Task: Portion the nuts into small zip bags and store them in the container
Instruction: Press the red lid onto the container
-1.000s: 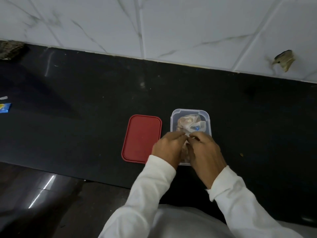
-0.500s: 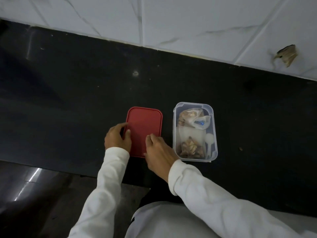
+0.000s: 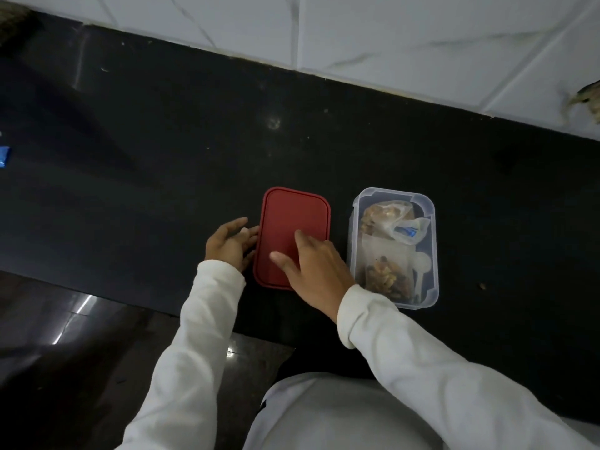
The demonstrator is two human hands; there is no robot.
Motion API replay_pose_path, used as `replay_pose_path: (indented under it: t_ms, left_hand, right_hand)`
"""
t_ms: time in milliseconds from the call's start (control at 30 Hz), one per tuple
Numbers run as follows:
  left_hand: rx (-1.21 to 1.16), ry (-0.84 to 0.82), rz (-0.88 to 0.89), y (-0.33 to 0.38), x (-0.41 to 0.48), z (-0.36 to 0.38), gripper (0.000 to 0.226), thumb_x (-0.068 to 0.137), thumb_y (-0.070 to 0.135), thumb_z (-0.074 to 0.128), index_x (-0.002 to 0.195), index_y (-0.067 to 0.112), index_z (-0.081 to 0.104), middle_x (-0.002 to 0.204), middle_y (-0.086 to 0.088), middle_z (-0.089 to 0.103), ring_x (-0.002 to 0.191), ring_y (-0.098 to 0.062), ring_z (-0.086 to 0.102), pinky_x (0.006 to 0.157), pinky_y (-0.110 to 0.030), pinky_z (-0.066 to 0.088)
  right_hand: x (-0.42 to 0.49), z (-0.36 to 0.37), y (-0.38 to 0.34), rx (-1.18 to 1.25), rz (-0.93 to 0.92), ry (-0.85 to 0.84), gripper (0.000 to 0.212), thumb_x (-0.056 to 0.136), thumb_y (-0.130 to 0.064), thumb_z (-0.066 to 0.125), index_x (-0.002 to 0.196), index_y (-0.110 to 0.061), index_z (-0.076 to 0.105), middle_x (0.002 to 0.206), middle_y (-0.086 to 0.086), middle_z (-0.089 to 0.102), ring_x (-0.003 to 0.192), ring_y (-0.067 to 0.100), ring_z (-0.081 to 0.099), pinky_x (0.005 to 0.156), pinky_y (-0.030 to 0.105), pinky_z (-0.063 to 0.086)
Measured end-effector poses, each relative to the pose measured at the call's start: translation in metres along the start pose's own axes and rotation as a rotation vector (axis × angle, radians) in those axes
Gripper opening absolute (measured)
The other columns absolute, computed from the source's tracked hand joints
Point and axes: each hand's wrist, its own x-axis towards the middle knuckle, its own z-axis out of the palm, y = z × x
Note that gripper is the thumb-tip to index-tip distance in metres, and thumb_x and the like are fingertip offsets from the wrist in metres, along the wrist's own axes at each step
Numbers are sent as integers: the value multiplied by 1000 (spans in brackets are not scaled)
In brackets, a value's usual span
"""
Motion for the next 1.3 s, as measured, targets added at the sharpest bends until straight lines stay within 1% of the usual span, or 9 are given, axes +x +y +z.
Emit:
replay_pose_path:
  t_ms: [100,233,400,567,700,833,1067,1167,1300]
  left_hand:
    - [-114,-106,-54,5,-11,6,27,99,3,47,120,10,64,110,-12,71,111,-29,65,89,-37,55]
    - [-124,-253,-28,7,-36,29,28,95,2,50,117,4,67,111,-20,71,102,-33,68,91,-45,55]
    - [-104,-339,36,7,-56,62,26,96,-4,47,108,4,69,100,-12,74,94,-23,70,87,-40,57]
    - [435,75,565,-4,-53,73,27,90,13,66,114,24,70,112,7,68,97,-6,65,86,-16,53]
    - [379,78,554,1,-65,78,40,90,22,68,130,23,62,119,11,64,100,3,62,80,2,42]
    - [296,-59,475,2,-83,93,29,87,21,73,116,21,71,97,16,72,92,0,69,92,-28,56]
    - [581,11,770,-19,-102,115,24,85,17,76,109,14,75,95,12,70,75,8,61,74,3,42]
    - [672,36,860,-29,-96,119,24,84,15,76,108,10,76,96,0,75,85,-16,69,78,-18,51]
    - [797,76,995,-42,-88,123,25,80,8,76,106,6,76,86,-4,74,75,-25,67,69,-26,49]
  right_hand:
    - [1,-23,-9,98,76,-36,90,89,-75,27,152,-11,22,135,11,56,125,31,51,97,40,44]
    - [-5,-46,-15,285,169,-55,92,84,-80,31,151,-16,25,138,7,54,126,27,51,98,37,42]
    - [-8,-55,4,367,193,168,27,100,-35,45,124,-23,51,100,-3,62,83,10,60,76,28,52]
    - [-25,-68,21,515,163,381,33,101,-26,43,135,-27,45,107,-11,61,89,1,61,78,19,52]
    - [-53,-87,42,724,136,536,32,102,-24,46,131,-37,48,113,-18,61,98,-6,61,83,20,52]
    - [-72,-91,67,1051,280,525,33,101,-26,48,130,-40,53,118,-13,66,106,4,65,93,39,53]
    - [-81,-73,98,732,481,718,34,98,-30,53,131,-34,57,121,-5,46,104,3,53,88,16,43]
    - [-79,-65,104,688,513,729,35,98,-29,54,132,-31,57,120,-7,39,113,13,48,99,27,41]
    - [-75,-58,109,749,574,701,35,99,-27,52,134,-27,56,120,-7,41,90,-6,48,74,-3,35]
